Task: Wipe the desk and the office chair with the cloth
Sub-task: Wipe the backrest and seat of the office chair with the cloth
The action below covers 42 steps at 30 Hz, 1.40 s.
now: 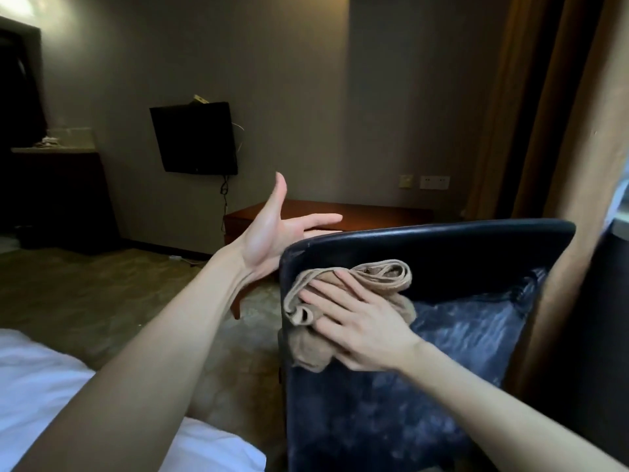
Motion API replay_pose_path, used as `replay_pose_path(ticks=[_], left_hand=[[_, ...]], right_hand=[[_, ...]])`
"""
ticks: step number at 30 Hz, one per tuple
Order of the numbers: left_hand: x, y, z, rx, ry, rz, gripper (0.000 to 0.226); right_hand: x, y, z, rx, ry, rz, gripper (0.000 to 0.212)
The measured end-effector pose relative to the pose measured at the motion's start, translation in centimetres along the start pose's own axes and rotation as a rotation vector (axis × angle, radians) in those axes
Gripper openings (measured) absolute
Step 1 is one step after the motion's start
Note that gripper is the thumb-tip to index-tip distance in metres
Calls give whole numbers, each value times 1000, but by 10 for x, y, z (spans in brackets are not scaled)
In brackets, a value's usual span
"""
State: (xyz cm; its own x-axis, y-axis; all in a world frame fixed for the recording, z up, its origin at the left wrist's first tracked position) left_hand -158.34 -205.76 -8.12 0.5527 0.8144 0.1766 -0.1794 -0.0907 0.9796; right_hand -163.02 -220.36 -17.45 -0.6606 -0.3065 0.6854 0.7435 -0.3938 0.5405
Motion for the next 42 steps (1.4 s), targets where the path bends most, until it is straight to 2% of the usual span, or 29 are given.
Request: replay_pose_path(ticks=[1, 5, 7, 10, 15, 18, 21, 24, 25, 27, 29, 31, 33, 35, 38, 42], left_hand=[[0, 0, 0, -8, 5, -1, 124], [-12, 0, 0, -44, -19, -75, 126], [-22, 4, -2, -62, -26, -113, 124], [-21, 7, -2, -50, 36, -109, 112], [-36, 13, 1, -7, -216, -251, 127], [-42, 12, 4, 11, -248, -274, 128], [-47, 14, 4, 45, -219, -196, 127], [-51, 19, 7, 76, -158, 14, 124], [-51, 19, 10, 84, -112, 91, 121], [-51, 20, 15, 90, -27, 236, 116], [-52, 19, 19, 101, 36, 303, 113], [-52, 17, 19, 109, 88, 305, 112], [-52, 19, 14, 103, 72, 234, 112], [-54, 22, 10, 105, 31, 151, 111], [-49, 20, 9, 131, 13, 167, 116], [-42, 17, 5, 118, -45, 116, 121]], right_hand=[[9, 6, -6, 14, -3, -21, 54], [54, 30, -5, -89, 189, -66, 49], [63, 30, 11, -124, 183, -25, 55], [56, 15, 26, -146, 119, 25, 68], [39, -2, 23, -80, 8, -4, 64], [31, -2, 18, -43, -31, 9, 61], [22, -2, 8, 33, -119, 21, 58], [1, -17, -20, 238, -394, 45, 39], [-2, -20, -30, 262, -443, -7, 40], [4, -13, -39, 248, -395, -121, 43], [26, 4, -35, 204, -235, -96, 39], [53, 23, -26, 148, -81, -86, 40], [69, 36, -16, 86, -7, -76, 54], [70, 37, -6, 22, 4, -40, 66], [54, 26, 4, -45, -3, -2, 74], [28, 10, 4, 58, -114, 42, 66]])
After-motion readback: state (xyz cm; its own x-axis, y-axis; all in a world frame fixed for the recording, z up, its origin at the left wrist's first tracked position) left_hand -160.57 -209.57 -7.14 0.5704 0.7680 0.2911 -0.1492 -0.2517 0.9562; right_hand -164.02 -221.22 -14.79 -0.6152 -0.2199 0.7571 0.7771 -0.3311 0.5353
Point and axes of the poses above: each hand's wrist, its own z-axis towards the middle knuckle, its own x-axis out of the back of the hand, y = z × x, the point moved 5 cm from there along z, towards the middle knuckle, and after that the axes turned 13 degrees about z, right-handed, at the moved point
